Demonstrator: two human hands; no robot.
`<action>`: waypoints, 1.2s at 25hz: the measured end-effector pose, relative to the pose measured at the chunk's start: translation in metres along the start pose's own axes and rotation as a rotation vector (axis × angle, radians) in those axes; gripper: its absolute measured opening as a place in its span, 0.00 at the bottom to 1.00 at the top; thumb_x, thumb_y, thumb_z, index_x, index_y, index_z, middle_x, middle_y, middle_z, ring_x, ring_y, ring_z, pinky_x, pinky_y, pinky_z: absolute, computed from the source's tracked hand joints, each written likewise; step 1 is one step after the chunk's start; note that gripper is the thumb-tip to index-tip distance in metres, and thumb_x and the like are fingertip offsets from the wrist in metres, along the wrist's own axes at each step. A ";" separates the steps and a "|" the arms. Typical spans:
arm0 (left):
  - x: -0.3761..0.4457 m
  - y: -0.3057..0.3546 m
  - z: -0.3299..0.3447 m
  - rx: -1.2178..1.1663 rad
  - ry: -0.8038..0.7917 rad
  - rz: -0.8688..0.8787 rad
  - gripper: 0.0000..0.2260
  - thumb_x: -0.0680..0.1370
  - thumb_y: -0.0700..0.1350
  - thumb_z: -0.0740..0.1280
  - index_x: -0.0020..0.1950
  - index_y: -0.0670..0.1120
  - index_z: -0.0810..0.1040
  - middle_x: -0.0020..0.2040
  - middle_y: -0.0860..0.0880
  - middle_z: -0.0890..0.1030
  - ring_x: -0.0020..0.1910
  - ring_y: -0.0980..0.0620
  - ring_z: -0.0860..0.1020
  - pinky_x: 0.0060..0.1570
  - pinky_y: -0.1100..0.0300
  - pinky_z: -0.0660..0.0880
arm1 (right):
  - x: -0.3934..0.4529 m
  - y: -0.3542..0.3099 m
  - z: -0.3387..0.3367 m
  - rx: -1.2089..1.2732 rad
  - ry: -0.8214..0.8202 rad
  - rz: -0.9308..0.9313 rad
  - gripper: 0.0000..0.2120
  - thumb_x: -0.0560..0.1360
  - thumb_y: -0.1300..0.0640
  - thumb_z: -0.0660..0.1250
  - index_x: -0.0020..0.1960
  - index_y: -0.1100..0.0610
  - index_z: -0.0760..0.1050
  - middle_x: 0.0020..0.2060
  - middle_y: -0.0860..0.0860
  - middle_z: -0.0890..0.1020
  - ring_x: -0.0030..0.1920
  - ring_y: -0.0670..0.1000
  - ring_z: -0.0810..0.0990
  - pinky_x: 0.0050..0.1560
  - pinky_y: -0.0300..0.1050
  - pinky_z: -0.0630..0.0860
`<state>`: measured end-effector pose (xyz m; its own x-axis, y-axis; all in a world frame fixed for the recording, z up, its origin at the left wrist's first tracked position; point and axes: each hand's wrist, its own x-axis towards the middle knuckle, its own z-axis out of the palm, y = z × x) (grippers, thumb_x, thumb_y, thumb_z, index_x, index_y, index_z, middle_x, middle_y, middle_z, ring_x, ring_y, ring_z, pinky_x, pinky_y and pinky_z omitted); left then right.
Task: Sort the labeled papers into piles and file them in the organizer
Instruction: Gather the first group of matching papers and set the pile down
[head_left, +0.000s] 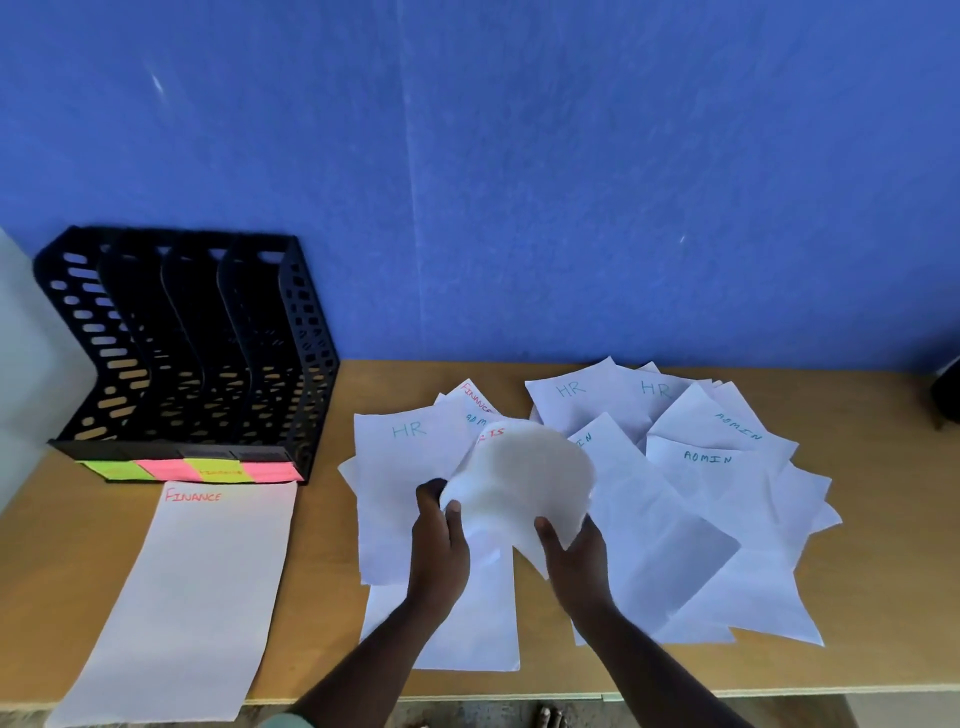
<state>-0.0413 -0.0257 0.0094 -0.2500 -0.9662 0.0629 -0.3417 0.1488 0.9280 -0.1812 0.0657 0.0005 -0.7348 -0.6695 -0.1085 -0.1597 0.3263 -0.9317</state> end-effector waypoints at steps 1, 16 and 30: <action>-0.001 -0.003 -0.001 0.016 -0.022 -0.018 0.16 0.83 0.43 0.59 0.66 0.59 0.62 0.59 0.59 0.77 0.52 0.59 0.80 0.50 0.69 0.78 | 0.000 0.002 0.000 -0.028 0.028 0.024 0.08 0.78 0.56 0.73 0.56 0.51 0.79 0.46 0.47 0.85 0.52 0.54 0.85 0.49 0.48 0.82; -0.001 -0.086 -0.156 0.236 0.220 -0.390 0.14 0.80 0.44 0.66 0.64 0.42 0.72 0.59 0.42 0.81 0.58 0.39 0.79 0.58 0.50 0.75 | -0.033 -0.023 0.131 0.114 -0.434 0.398 0.13 0.78 0.66 0.68 0.62 0.59 0.80 0.50 0.50 0.86 0.52 0.55 0.83 0.56 0.51 0.80; -0.048 -0.180 -0.305 -0.490 1.021 -0.991 0.23 0.76 0.39 0.71 0.68 0.38 0.67 0.65 0.37 0.74 0.61 0.36 0.76 0.60 0.38 0.73 | -0.123 -0.072 0.331 0.143 -0.665 0.537 0.13 0.77 0.62 0.70 0.62 0.57 0.78 0.56 0.52 0.84 0.53 0.54 0.82 0.53 0.47 0.78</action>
<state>0.3087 -0.0706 -0.0490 0.6859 -0.3882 -0.6156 0.3903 -0.5177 0.7613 0.1386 -0.0965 -0.0341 -0.1423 -0.7147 -0.6848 0.2154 0.6529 -0.7262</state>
